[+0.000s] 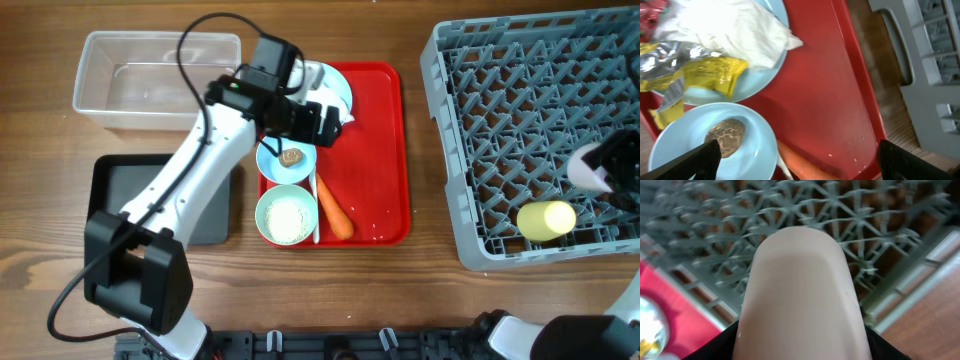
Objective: Sort waste into correct bins and load items into the dishwasher rack
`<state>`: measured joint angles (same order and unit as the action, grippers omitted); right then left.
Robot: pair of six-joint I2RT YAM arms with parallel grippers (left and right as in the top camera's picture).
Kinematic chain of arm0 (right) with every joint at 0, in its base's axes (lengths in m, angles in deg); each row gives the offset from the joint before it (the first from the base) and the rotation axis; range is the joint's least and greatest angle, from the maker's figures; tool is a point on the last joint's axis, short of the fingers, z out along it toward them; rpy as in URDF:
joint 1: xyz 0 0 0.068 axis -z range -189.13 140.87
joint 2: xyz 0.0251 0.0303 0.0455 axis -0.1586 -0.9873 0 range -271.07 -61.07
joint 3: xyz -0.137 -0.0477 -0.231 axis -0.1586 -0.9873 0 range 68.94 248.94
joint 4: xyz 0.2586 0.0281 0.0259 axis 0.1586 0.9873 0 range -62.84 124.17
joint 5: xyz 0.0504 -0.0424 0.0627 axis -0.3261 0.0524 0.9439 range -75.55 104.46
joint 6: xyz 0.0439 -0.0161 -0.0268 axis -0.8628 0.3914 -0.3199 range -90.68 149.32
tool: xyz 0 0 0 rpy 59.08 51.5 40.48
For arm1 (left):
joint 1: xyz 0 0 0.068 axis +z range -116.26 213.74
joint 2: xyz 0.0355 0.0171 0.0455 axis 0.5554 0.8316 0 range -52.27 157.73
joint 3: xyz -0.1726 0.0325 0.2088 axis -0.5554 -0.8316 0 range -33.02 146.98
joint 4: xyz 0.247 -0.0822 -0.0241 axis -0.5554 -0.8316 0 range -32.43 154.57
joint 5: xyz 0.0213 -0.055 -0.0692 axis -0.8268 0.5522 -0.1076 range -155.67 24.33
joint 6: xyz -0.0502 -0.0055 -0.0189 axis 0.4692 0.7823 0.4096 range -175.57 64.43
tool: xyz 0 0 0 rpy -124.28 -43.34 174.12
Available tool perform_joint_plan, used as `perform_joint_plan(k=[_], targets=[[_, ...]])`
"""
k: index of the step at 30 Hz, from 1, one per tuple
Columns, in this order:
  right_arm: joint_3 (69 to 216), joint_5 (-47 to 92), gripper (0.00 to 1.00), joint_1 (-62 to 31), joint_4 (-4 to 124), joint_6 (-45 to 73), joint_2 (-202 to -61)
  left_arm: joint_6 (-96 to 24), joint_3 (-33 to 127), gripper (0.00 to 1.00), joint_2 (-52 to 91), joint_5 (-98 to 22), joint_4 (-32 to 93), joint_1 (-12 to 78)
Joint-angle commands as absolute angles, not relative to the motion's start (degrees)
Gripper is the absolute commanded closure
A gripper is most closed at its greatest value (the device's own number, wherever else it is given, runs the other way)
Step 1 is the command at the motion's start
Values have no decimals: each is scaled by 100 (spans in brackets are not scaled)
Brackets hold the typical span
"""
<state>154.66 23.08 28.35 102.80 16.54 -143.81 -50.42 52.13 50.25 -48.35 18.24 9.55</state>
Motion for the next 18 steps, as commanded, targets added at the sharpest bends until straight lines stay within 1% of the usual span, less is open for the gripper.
perform_joint_plan(k=[1,4,6,13,18], targets=[[15566,1930,44,3163,10287,1410,-14527,-5260,5239,0,4975,-5538,1822,682],[15562,1678,44,3560,10278,1267,-14684,-5260,5239,0,4975,-5637,1822,610],[15557,1678,44,3657,10291,1270,-14837,-5260,5239,0,4979,-5637,1822,610],[14939,1678,44,3650,10239,1425,-15362,-5258,5237,0,4986,-5637,1820,610],[14272,1678,44,3650,9679,1412,-15441,-5258,5237,0,4986,-5637,1781,610]])
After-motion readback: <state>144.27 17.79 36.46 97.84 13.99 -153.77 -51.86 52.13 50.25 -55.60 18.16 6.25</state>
